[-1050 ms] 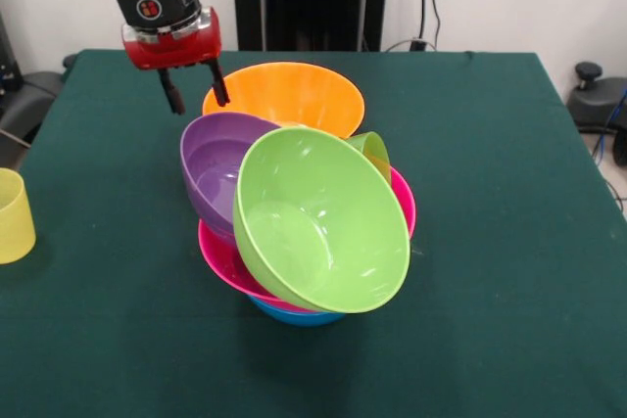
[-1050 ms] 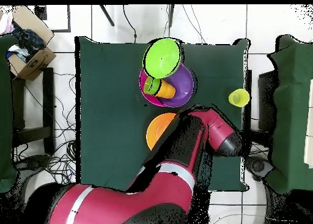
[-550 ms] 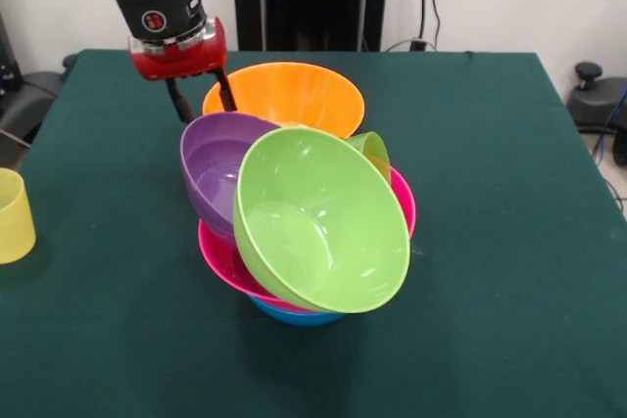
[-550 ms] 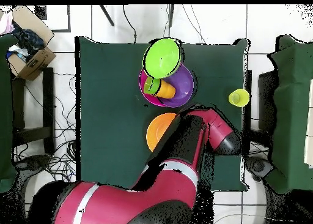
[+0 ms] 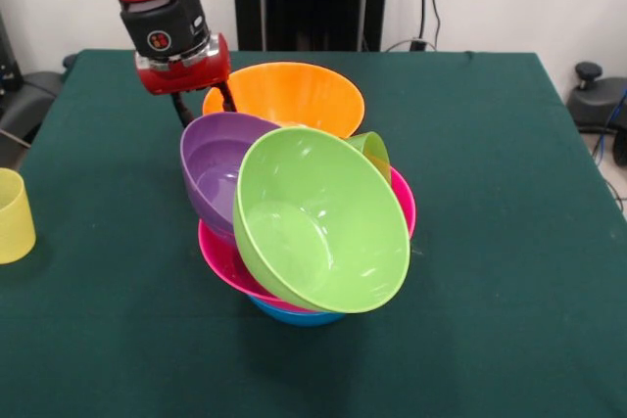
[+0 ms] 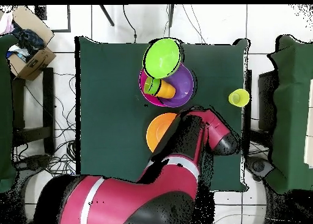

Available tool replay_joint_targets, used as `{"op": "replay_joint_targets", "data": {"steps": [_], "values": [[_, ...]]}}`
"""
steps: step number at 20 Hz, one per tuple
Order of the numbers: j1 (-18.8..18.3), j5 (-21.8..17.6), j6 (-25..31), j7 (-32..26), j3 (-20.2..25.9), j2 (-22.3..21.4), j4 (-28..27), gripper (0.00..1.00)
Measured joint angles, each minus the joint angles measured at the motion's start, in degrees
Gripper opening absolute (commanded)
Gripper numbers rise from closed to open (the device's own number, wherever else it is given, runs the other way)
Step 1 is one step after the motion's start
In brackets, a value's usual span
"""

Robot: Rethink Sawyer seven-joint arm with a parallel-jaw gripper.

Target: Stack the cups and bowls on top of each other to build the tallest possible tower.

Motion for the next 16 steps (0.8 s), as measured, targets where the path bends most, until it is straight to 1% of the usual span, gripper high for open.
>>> {"op": "replay_joint_targets", "data": {"steps": [8, 16], "values": [[0.0, -0.2, 1.6, 0.0, 0.0, 2.4, 0.0, 1.00], [0.0, -0.3, 1.7, 0.0, 0.0, 3.7, 0.0, 1.00]]}}
